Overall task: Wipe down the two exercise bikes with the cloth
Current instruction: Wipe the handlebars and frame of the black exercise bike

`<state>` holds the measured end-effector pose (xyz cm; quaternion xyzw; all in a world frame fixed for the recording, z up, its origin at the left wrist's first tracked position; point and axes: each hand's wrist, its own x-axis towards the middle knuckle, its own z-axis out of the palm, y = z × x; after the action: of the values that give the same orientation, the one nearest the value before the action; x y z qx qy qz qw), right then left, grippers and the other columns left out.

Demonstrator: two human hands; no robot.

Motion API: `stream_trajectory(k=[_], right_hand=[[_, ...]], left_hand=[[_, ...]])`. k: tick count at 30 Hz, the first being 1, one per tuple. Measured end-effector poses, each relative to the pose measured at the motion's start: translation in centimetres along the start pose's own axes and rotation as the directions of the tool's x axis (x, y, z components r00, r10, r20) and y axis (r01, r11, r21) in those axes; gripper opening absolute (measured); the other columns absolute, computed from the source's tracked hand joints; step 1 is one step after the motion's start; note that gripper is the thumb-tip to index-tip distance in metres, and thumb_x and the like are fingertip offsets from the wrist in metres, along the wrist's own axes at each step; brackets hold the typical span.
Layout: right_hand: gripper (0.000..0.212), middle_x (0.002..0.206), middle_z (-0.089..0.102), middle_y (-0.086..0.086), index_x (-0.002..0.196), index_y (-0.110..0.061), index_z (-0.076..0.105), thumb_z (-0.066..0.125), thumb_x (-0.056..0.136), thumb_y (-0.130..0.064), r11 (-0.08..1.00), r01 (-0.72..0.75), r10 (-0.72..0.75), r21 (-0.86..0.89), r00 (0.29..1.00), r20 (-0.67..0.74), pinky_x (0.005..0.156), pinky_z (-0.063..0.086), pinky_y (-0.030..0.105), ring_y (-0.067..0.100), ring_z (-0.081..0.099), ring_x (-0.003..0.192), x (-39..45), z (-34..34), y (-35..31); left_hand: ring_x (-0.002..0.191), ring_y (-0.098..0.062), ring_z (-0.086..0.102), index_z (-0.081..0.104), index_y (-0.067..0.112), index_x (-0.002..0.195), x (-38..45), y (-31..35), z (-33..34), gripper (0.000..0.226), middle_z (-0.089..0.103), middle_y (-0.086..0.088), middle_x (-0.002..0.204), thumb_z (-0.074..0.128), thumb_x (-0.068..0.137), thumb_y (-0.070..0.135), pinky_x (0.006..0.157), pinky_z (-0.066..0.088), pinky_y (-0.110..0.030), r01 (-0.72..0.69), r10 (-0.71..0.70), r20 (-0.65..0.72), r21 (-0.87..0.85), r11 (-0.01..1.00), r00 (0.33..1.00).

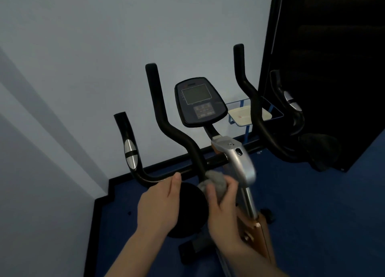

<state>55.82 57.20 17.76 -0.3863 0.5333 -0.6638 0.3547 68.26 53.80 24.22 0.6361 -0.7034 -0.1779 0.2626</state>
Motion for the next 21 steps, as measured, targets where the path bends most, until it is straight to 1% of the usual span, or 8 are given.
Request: stream_trajectory(k=[3, 6, 8, 11, 14, 17, 19, 21], right_hand=[[0.023, 0.116, 0.055, 0.008, 0.114, -0.035, 0.045, 0.050, 0.093, -0.043, 1.000, -0.015, 0.015, 0.002, 0.999, -0.030, 0.093, 0.050, 0.043, 0.020, 0.058, 0.107, 2.2, 0.7, -1.0], [0.024, 0.119, 0.055, 0.003, 0.115, -0.047, 0.042, 0.047, 0.092, -0.049, 0.999, -0.049, 0.049, 0.019, 0.999, 0.009, 0.097, 0.048, 0.044, 0.015, 0.057, 0.111, 0.2, 0.7, 0.2], [0.024, 0.120, 0.054, 0.001, 0.117, -0.047, 0.040, 0.047, 0.093, -0.047, 0.999, -0.040, 0.040, 0.004, 0.998, 0.037, 0.097, 0.048, 0.037, 0.010, 0.056, 0.110, -0.1, 0.4, 0.4], [0.014, 0.114, 0.046, -0.011, 0.111, -0.037, 0.042, 0.047, 0.100, -0.032, 0.988, 0.045, -0.039, -0.151, 0.998, 0.047, 0.080, 0.045, 0.010, -0.005, 0.053, 0.098, 3.4, 0.7, -0.7], [0.018, 0.110, 0.039, -0.024, 0.115, -0.033, 0.043, 0.044, 0.098, -0.039, 0.944, 0.123, -0.114, -0.306, 0.992, 0.048, 0.072, 0.042, 0.004, -0.008, 0.051, 0.098, 3.8, 0.5, -1.1], [0.027, 0.113, 0.039, -0.025, 0.121, -0.036, 0.044, 0.045, 0.096, -0.045, 0.903, 0.180, -0.127, -0.391, 0.979, 0.157, 0.080, 0.043, 0.009, -0.004, 0.052, 0.102, 2.4, -1.0, -0.9], [0.025, 0.112, 0.041, -0.019, 0.119, -0.033, 0.049, 0.051, 0.095, -0.039, 0.798, 0.307, -0.215, -0.518, 0.949, 0.231, 0.086, 0.043, 0.021, 0.001, 0.049, 0.102, 3.7, -1.4, -1.2], [0.027, 0.112, 0.040, -0.013, 0.117, -0.027, 0.054, 0.059, 0.091, -0.032, 0.696, 0.408, -0.311, -0.591, 0.913, 0.264, 0.087, 0.038, 0.027, 0.005, 0.040, 0.104, 6.0, -0.5, -2.5]], left_hand=[[0.066, 0.002, 0.051, 0.069, 0.018, 0.089, -0.1, 0.1, 0.2, 0.081, 0.063, 0.009, 0.076, 0.006, 0.080, 0.070, 0.063, 0.035, -0.010, 0.008, -0.008, -0.018, -0.010, 1.000, 1.000], [0.064, 0.003, 0.050, 0.069, 0.018, 0.088, -0.2, 0.2, 0.2, 0.083, 0.061, 0.010, 0.073, 0.006, 0.079, 0.070, 0.060, 0.032, -0.007, 0.010, -0.010, -0.039, 0.000, 1.000, 0.999], [0.061, 0.003, 0.050, 0.069, 0.017, 0.087, -0.2, 0.2, 0.2, 0.084, 0.063, 0.008, 0.073, 0.005, 0.078, 0.071, 0.058, 0.035, -0.008, 0.011, -0.011, -0.048, 0.002, 1.000, 0.999], [0.064, 0.001, 0.053, 0.070, 0.015, 0.087, 0.0, 0.1, 0.2, 0.084, 0.066, 0.005, 0.076, 0.007, 0.079, 0.071, 0.061, 0.035, -0.008, 0.005, -0.005, -0.049, -0.018, 1.000, 0.999], [0.067, 0.000, 0.054, 0.070, 0.016, 0.088, -0.2, 0.0, 0.2, 0.083, 0.066, 0.005, 0.077, 0.008, 0.081, 0.070, 0.063, 0.036, -0.012, 0.004, -0.004, -0.043, -0.008, 1.000, 0.999], [0.068, 0.000, 0.055, 0.070, 0.020, 0.086, -0.3, 0.2, 0.1, 0.078, 0.067, 0.005, 0.078, 0.011, 0.081, 0.071, 0.064, 0.038, -0.011, 0.024, -0.025, -0.032, -0.028, 0.999, 0.999], [0.072, 0.000, 0.060, 0.071, 0.032, 0.082, 0.0, 0.2, -0.1, 0.064, 0.069, 0.011, 0.078, 0.019, 0.086, 0.070, 0.068, 0.045, -0.018, 0.010, -0.012, -0.025, -0.087, 0.996, 1.000], [0.073, 0.003, 0.064, 0.070, 0.037, 0.077, 0.9, 0.4, -0.8, 0.051, 0.070, 0.018, 0.075, 0.031, 0.094, 0.065, 0.069, 0.049, -0.026, -0.032, 0.021, -0.065, -0.168, 0.985, 0.998]])
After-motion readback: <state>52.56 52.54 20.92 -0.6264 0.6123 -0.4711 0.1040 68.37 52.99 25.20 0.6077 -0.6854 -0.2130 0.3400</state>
